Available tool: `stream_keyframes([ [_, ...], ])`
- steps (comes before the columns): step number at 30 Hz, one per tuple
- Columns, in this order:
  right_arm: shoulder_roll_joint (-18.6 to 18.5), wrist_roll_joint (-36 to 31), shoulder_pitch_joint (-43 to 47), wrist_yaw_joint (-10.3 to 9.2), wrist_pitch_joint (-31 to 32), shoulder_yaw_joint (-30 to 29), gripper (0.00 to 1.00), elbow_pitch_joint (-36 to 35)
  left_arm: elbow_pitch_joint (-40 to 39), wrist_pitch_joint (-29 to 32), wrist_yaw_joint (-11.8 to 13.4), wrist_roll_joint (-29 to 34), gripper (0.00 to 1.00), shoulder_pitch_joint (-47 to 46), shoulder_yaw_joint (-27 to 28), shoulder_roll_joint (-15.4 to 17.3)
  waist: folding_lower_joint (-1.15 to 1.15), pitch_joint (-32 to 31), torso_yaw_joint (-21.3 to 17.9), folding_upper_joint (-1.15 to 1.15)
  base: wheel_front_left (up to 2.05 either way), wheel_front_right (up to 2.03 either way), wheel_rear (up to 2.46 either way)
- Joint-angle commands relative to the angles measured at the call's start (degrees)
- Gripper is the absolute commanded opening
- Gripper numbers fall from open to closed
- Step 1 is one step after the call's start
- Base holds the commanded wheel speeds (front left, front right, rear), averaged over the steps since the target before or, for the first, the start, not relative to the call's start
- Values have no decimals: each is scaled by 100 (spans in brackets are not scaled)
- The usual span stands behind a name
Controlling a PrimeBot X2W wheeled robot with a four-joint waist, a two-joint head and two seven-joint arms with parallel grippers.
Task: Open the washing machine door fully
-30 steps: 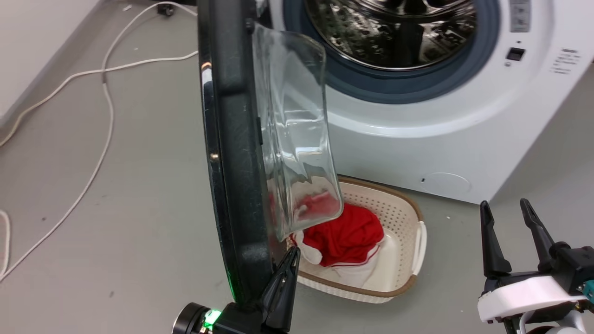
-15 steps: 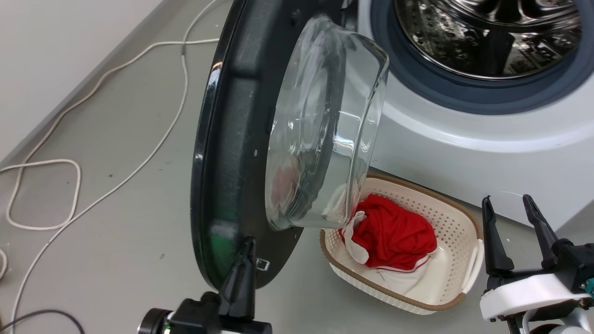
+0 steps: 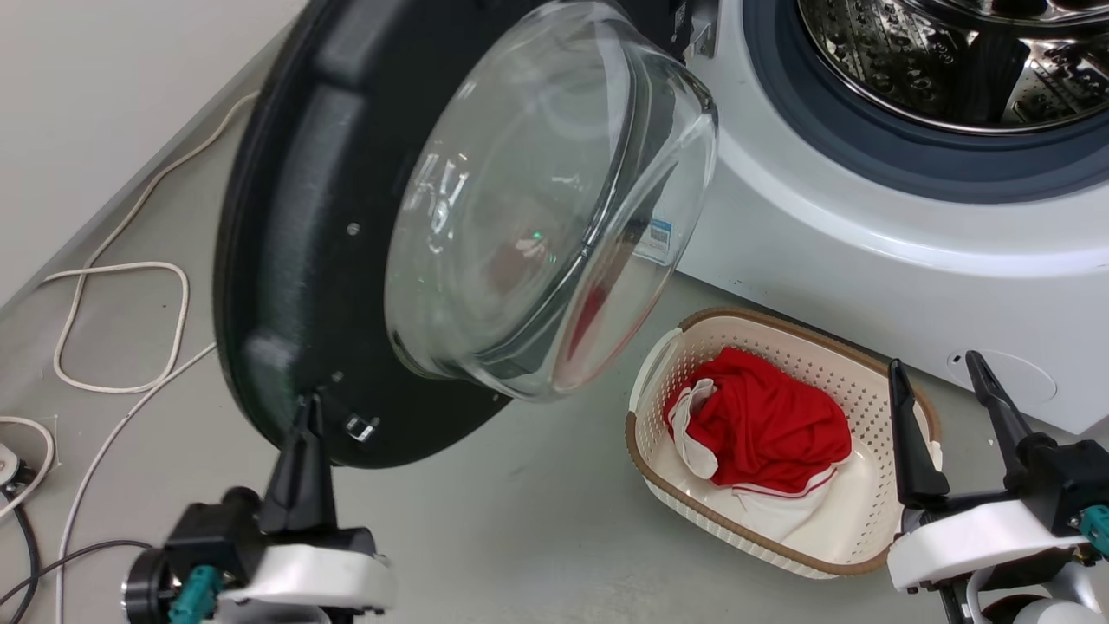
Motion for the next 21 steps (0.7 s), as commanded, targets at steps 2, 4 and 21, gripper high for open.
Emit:
stream_keyframes([
  [2,9,-45,-81,-4,43,7,100,-54,188,-57,-34,-125,0,-249,273,86,0,79,-32,0,0,0,0],
  [4,0,-61,-102,-4,87,3,100,-84,366,-79,-131,-260,0,-416,448,123,0,138,-53,0,0,0,0],
  [21,-225,-59,-303,-4,263,9,100,-267,1925,-150,-1052,-667,0,-1726,1615,279,0,560,-274,0,0,0,0],
])
